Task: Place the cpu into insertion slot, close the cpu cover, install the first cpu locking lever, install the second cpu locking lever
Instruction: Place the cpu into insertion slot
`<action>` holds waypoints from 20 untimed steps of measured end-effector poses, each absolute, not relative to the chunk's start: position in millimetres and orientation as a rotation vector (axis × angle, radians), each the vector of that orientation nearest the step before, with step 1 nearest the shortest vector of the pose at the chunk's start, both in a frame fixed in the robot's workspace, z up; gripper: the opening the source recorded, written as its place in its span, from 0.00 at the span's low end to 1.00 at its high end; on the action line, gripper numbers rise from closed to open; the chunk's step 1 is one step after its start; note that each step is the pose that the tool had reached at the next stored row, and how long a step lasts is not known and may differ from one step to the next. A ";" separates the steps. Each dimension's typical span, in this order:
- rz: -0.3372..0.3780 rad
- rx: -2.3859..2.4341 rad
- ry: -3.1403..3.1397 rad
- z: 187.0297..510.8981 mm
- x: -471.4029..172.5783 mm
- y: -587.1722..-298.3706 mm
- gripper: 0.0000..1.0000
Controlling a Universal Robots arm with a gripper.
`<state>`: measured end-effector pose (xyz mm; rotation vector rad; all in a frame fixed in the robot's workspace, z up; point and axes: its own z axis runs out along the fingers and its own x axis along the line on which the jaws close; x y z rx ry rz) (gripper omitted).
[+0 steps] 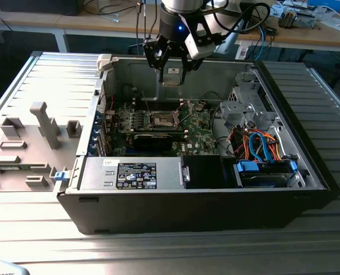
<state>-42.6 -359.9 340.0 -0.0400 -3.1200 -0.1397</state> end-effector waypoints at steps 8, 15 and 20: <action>-0.140 -0.040 -3.120 338.4 -43.9 -359.9 0.54; -0.140 -0.040 -3.120 337.4 -45.1 -359.9 0.54; -0.140 -0.040 -3.120 333.8 -47.8 -359.9 0.54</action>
